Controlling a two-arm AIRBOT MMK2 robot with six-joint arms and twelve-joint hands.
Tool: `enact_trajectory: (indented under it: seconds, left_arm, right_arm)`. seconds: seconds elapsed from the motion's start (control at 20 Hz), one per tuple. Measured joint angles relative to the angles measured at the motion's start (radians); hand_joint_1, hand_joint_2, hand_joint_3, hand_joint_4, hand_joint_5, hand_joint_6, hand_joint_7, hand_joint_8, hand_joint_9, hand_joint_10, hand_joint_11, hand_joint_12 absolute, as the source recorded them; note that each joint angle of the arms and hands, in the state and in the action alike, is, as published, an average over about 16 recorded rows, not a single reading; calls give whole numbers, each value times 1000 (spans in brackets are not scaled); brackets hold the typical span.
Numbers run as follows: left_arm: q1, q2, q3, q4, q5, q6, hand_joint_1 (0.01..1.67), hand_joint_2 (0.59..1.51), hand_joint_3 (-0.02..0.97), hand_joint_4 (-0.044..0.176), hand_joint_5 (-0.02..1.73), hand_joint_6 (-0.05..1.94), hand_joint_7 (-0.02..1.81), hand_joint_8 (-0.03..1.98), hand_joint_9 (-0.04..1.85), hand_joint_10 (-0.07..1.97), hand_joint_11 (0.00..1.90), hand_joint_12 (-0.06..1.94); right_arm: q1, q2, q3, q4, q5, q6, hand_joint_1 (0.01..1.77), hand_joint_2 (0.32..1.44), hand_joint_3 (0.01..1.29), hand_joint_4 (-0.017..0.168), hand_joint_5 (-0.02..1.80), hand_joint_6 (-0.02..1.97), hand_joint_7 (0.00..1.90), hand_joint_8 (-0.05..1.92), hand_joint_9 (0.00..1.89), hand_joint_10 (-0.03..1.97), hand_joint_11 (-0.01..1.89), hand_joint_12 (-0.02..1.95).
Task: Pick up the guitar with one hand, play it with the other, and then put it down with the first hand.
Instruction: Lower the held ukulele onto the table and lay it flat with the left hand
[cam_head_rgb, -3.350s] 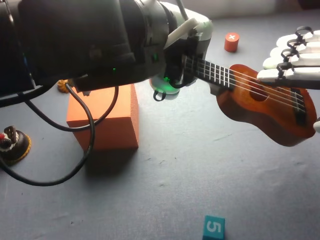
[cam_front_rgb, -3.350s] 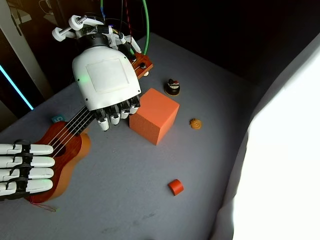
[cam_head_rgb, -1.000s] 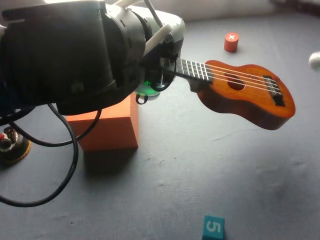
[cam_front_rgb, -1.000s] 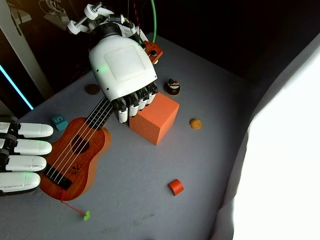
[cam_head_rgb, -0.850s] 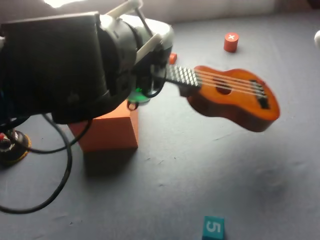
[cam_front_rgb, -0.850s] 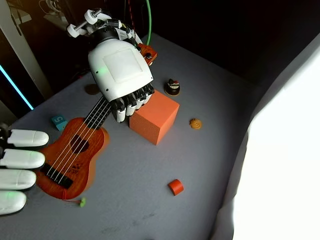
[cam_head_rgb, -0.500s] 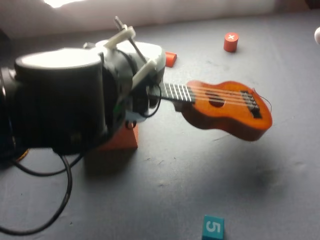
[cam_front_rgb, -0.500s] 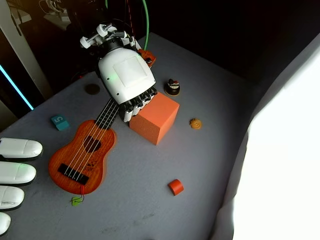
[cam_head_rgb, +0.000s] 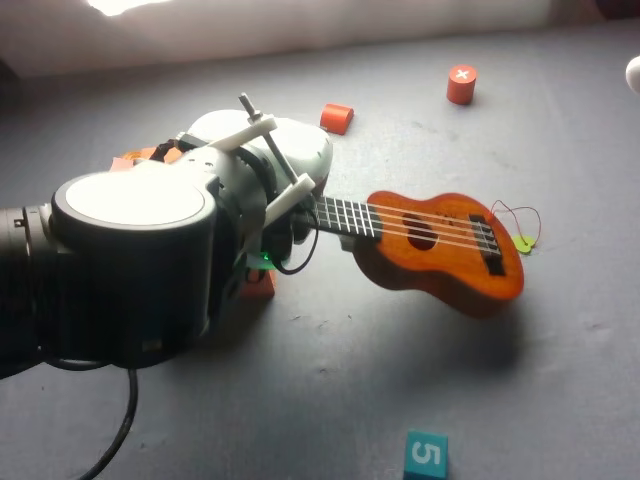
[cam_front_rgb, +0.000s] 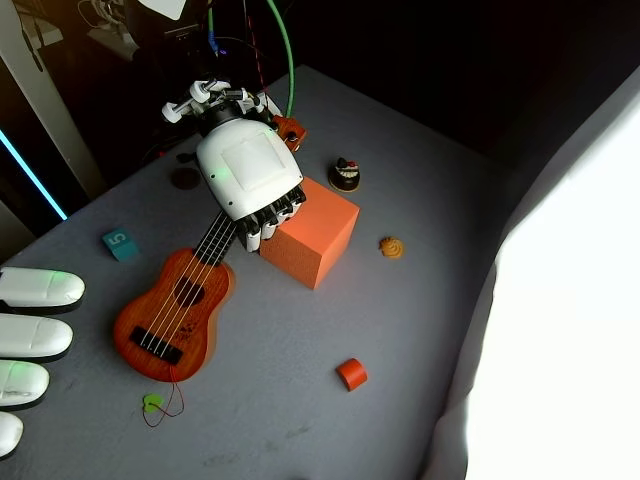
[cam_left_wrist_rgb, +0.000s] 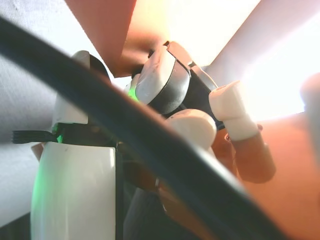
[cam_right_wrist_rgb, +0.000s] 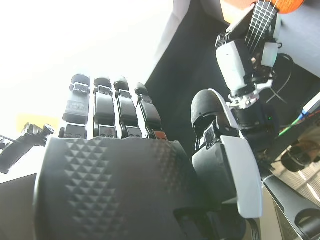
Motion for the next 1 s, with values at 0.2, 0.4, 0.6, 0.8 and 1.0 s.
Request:
enact_trajectory:
  seconds: [0.2,0.4,0.6,0.8,1.0]
  left_arm:
    - [-11,6,-11,-11,17,37,1458,1095,-16,-2,1213,1883,1300,1973,1385,1930,1398,1900]
    - [-36,13,-29,-44,40,74,1458,1094,-16,-2,1200,1885,1299,1973,1373,1927,1385,1900]
    - [-65,17,-47,-89,70,99,1454,1094,-17,-2,1189,1887,1297,1973,1361,1923,1373,1899]
    - [-79,18,-69,-109,104,87,1451,1095,-16,-2,1181,1888,1295,1973,1353,1922,1363,1899]
    - [-71,23,-98,-114,139,46,1449,1096,-16,-2,1182,1889,1292,1974,1349,1922,1367,1899]
  right_arm:
    - [0,0,-2,-2,0,-1,115,1401,18,6,18,-1,12,13,20,22,23,18]
    - [0,0,-4,-4,0,-1,121,1401,18,6,19,-1,13,13,21,22,23,18]
    - [0,0,-6,-8,0,-1,126,1401,19,6,22,-1,13,13,20,21,23,18]
    - [0,0,-8,-10,0,-1,131,1401,19,6,20,-1,13,13,20,22,23,18]
    - [0,0,-9,-13,0,-1,136,1401,19,6,20,-1,12,13,21,22,22,18]
